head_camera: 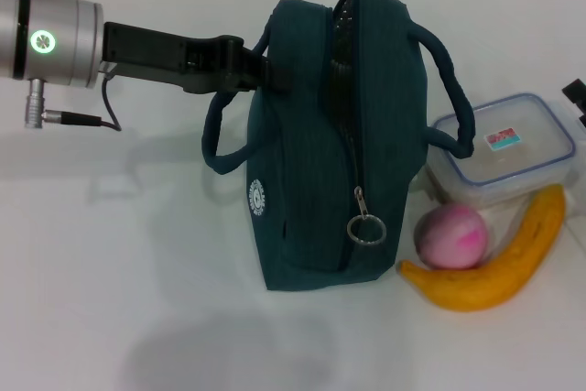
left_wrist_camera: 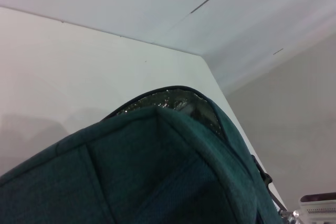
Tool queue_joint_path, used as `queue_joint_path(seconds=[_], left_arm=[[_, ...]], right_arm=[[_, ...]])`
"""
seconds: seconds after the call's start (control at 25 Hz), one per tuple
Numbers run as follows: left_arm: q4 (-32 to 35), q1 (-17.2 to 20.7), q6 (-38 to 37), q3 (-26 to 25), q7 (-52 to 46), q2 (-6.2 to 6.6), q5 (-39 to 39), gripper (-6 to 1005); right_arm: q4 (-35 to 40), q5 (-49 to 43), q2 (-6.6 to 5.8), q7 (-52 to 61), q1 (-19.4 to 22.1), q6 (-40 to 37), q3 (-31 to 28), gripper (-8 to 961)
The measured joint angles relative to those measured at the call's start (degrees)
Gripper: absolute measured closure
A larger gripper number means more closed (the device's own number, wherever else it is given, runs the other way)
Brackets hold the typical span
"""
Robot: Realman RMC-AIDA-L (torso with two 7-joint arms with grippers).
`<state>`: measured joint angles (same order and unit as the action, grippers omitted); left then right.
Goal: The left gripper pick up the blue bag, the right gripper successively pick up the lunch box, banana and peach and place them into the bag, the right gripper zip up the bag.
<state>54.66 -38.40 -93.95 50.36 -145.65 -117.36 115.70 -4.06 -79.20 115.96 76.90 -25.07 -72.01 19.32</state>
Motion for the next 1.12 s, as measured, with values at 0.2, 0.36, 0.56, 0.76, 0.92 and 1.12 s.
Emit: queue_joint_path(seconds=[0.2, 0.36, 0.56, 0.76, 0.92, 1.12], left_arm=[[0.0, 0.0, 0.0, 0.0, 0.3, -0.07, 0.0, 958], [0.0, 0.1, 0.0, 0.0, 0.3, -0.14, 0.0, 958], [0.0, 0.1, -0.1, 0.0, 0.3, -0.15, -0.1, 958], [0.0, 0.1, -0.1, 0.0, 0.3, -0.15, -0.1, 957], [0.0, 0.1, -0.1, 0.0, 0.3, -0.15, -0.1, 957], [0.0, 0.1, -0.3, 0.0, 0.3, -0.2, -0.1, 957]], right_arm=[[-0.9, -0.5, 0.17, 0.0, -0.7, 0.2, 0.1, 163], [-1.0, -1.0, 0.15, 0.0, -0.8, 0.2, 0.1, 179], [-1.0, -1.5, 0.06, 0.7, -1.0, 0.2, 0.6, 200], [-1.0, -1.6, 0.08, 2.0, -0.5, 0.2, 0.6, 221], [-1.0, -1.6, 0.01, 3.6, 0.0, -0.3, 0.6, 403], [-1.0, -1.6, -0.08, 3.6, 0.4, -1.2, 0.6, 648]])
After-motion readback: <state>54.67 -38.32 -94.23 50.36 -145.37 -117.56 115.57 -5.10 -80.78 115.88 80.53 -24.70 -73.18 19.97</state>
